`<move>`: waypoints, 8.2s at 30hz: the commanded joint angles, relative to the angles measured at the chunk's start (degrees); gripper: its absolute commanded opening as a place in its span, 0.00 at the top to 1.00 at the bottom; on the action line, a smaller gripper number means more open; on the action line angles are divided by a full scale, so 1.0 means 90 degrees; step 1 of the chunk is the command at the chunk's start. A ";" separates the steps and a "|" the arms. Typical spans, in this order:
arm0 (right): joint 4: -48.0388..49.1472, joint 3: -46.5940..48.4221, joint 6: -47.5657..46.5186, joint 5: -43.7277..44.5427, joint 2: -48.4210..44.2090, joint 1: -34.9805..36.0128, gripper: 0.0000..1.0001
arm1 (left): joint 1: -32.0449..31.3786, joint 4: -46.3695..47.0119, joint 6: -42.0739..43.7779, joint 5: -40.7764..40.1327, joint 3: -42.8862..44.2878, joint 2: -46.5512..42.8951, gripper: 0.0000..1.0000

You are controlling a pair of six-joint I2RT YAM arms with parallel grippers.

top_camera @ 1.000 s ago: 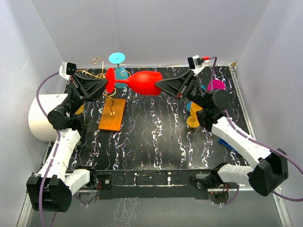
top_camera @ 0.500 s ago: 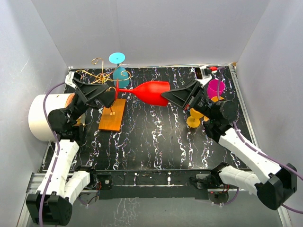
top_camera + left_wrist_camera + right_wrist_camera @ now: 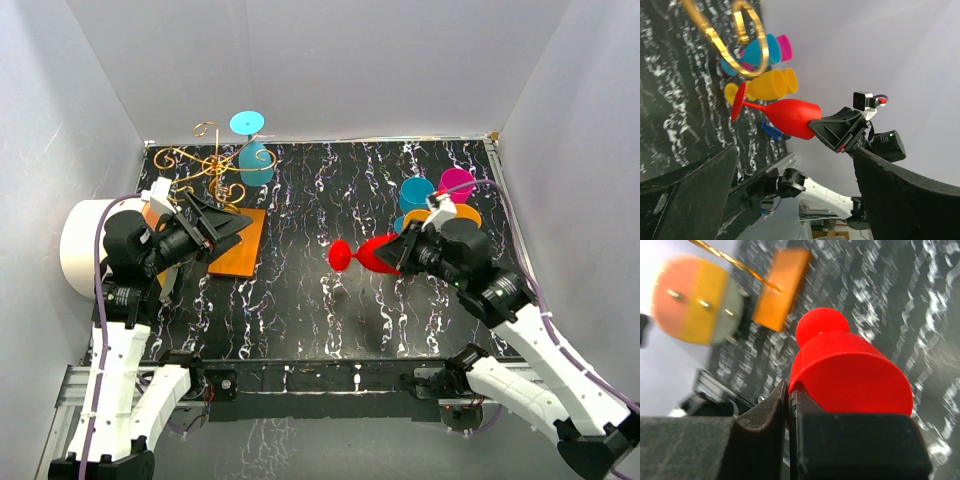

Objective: Take the wine glass off the wine glass rack

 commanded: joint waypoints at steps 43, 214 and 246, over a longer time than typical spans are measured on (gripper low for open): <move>-0.2882 0.5872 -0.3149 0.2834 0.7085 -0.0010 0.92 | 0.0012 -0.2001 0.1067 -0.0285 0.0922 -0.0027 0.01; 0.1010 0.0893 -0.2480 -0.0883 0.0915 -0.0007 0.09 | 0.0052 -0.0913 0.0401 -0.1756 0.6072 0.5793 1.00; 0.1005 0.0877 -0.2419 -0.0887 0.0856 -0.0004 0.09 | 0.0810 0.0089 -0.0620 -0.1504 0.5717 0.5851 1.00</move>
